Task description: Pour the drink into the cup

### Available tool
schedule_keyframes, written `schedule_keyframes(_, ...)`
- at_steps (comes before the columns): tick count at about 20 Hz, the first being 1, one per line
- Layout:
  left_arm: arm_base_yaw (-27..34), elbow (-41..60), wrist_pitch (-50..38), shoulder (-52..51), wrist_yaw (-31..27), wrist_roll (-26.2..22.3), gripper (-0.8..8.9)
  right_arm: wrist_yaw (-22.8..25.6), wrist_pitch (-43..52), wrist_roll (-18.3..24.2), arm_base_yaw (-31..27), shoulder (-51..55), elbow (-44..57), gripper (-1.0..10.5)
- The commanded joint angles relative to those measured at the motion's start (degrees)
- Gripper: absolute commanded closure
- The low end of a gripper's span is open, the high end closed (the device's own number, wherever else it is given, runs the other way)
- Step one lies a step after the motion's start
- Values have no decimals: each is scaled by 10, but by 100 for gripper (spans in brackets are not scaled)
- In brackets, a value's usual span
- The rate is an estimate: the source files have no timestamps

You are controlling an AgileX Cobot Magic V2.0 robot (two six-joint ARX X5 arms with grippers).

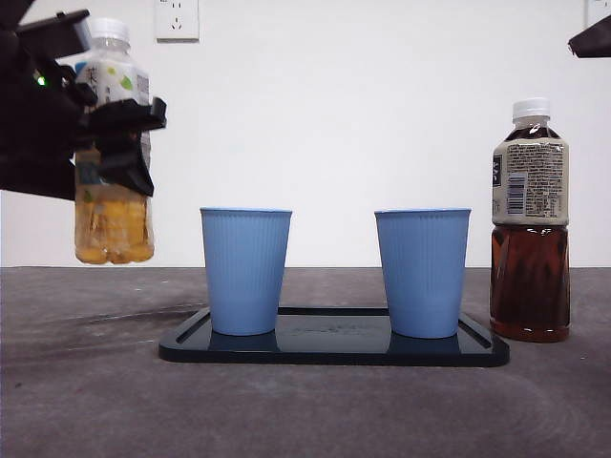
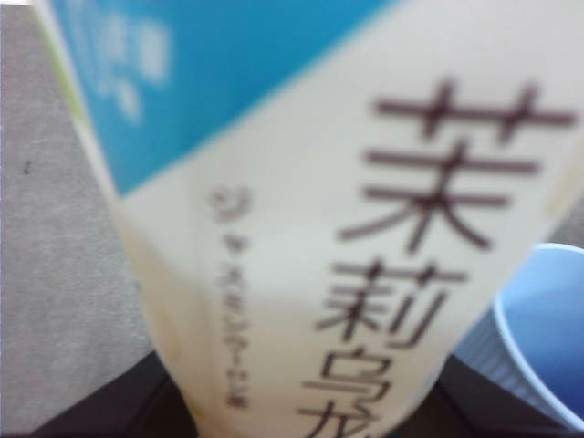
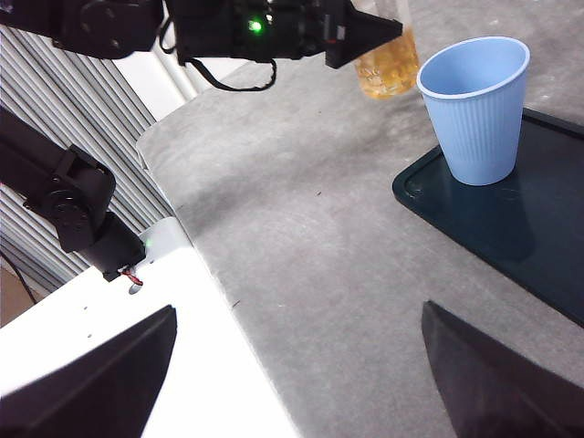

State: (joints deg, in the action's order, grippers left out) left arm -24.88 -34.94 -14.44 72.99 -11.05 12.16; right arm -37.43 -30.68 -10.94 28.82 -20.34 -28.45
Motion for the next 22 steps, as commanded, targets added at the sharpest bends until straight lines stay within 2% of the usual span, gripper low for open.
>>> schedule_keyframes(1, -3, -5, -48, 35, -2, 6, 610, 4, 3, -6, 4, -1, -9, 522)
schedule_keyframes(9, -3, -5, -111, 111, 1, 6, 611, 19, -7, -11, 4, -1, -9, 522)
schedule_keyframes(22, -1, -5, -126, 147, 2, 6, 594, 19, -8, -19, 4, -1, -9, 522)
